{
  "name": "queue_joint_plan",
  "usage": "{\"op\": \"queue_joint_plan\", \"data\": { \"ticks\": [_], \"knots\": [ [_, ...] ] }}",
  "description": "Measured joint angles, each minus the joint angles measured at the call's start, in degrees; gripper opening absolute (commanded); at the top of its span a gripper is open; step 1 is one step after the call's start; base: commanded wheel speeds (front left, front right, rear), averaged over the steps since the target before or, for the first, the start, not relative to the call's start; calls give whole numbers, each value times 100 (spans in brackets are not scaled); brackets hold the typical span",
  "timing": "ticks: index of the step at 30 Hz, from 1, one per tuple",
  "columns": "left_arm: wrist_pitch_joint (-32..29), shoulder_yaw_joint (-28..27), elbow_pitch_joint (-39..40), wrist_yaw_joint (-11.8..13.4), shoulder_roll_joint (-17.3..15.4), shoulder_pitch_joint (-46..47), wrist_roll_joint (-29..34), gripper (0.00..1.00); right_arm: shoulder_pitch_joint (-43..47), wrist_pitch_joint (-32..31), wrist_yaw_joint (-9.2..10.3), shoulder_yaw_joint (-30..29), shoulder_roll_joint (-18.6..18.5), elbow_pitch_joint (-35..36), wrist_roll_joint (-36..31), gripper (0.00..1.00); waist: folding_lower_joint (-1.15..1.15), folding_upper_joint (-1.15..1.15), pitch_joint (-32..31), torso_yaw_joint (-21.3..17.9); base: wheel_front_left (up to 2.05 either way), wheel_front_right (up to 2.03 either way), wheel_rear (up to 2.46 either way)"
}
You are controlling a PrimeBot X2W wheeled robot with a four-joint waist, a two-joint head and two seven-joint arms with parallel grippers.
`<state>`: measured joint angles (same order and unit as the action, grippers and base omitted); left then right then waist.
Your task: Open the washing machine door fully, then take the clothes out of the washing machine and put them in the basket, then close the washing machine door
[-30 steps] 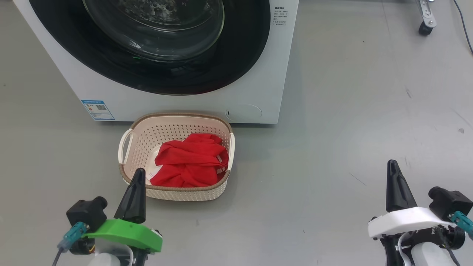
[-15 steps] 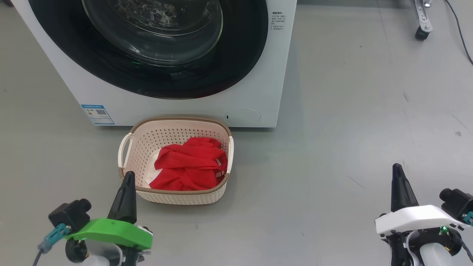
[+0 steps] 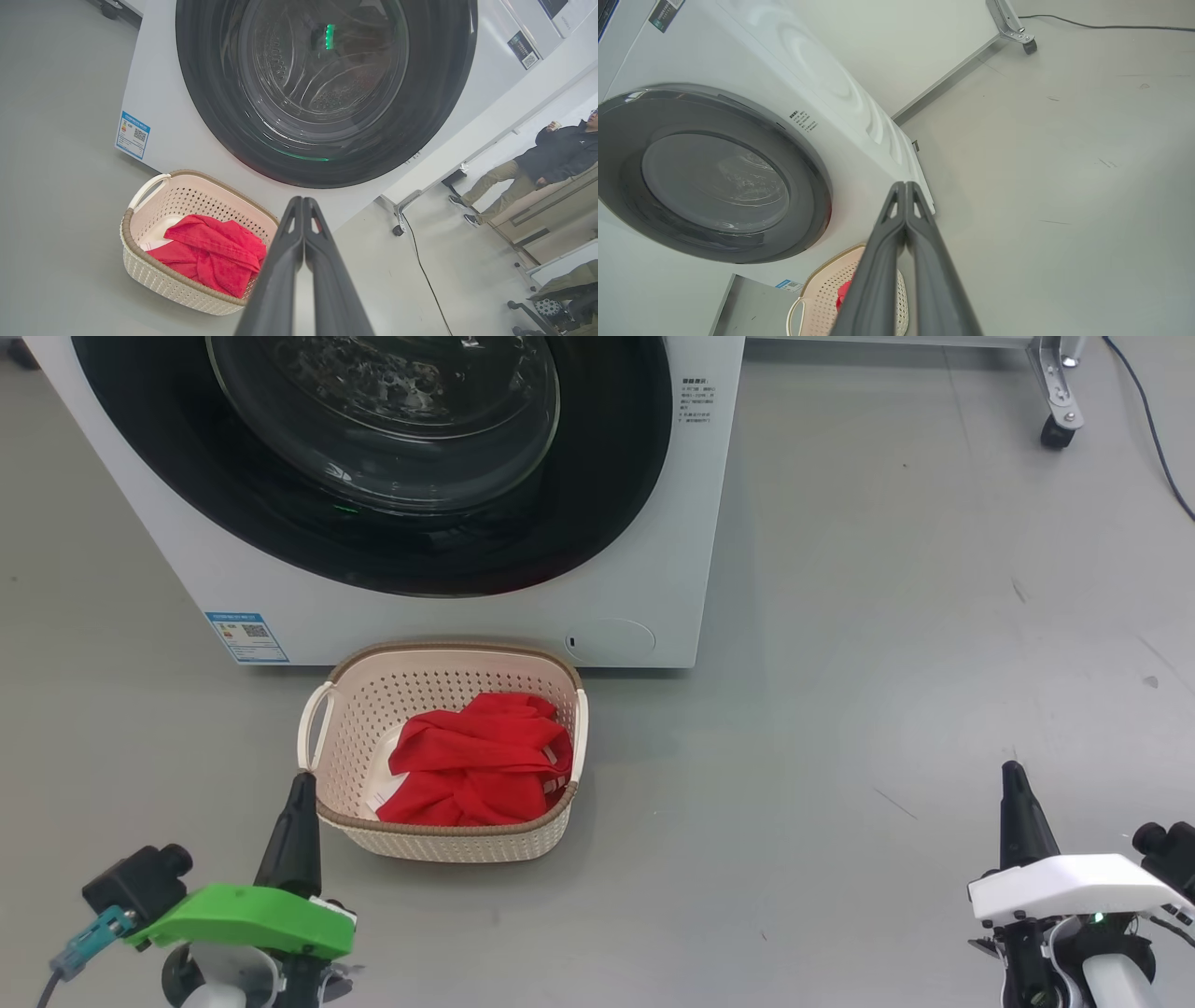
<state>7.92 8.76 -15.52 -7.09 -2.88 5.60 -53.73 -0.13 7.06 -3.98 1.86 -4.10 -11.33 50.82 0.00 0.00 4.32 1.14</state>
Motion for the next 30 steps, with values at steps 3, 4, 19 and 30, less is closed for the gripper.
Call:
{"op": "queue_joint_plan", "data": {
  "ticks": [3,4,19,30],
  "knots": [
    [-31,-54,2,0,-8,-1,-234,0,-8,-58,-8,-32,0,-20,221,0,0,0,-21,-5,0,0,0],
    [-56,-70,3,0,-12,-1,-288,0,-10,-75,-9,-43,0,-25,292,0,0,0,-28,-7,0,0,0],
    [-319,-267,10,1,-70,-5,-1337,0,-63,-333,-74,-198,-1,-138,1371,0,0,0,-131,-36,0,0,0],
    [-489,-381,11,1,-116,-13,-2034,0,-113,-526,-126,-310,-1,-212,2084,0,0,0,-200,-55,0,0,0]
  ]
}}
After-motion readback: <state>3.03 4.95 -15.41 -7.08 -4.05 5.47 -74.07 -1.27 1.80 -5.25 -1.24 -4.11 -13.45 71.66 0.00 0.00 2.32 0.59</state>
